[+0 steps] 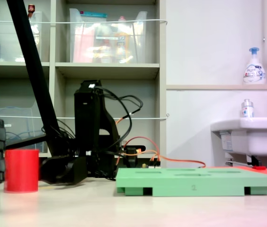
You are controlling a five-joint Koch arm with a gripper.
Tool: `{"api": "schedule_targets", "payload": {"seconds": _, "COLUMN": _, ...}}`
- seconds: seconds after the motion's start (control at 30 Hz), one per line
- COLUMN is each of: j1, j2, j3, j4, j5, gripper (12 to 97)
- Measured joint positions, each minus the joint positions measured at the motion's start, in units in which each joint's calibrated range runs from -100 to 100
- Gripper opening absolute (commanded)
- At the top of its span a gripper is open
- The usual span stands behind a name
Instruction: Put the cylinder block into the corresponding hole
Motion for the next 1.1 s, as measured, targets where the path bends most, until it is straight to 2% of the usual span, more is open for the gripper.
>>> {"api": "schedule_targets", "payload": {"seconds": 0.6, "j1": -0.5, "j2": -0.4, "j3": 20.7, "j4": 0.0, "j5": 0.3, "gripper": 74.3}}
{"api": "schedule_targets", "payload": {"seconds": 1.1, "j1": -0.9, "j2": 9.2, "j3": 30.3, "j4": 0.0, "j5": 1.3, "gripper": 74.2}}
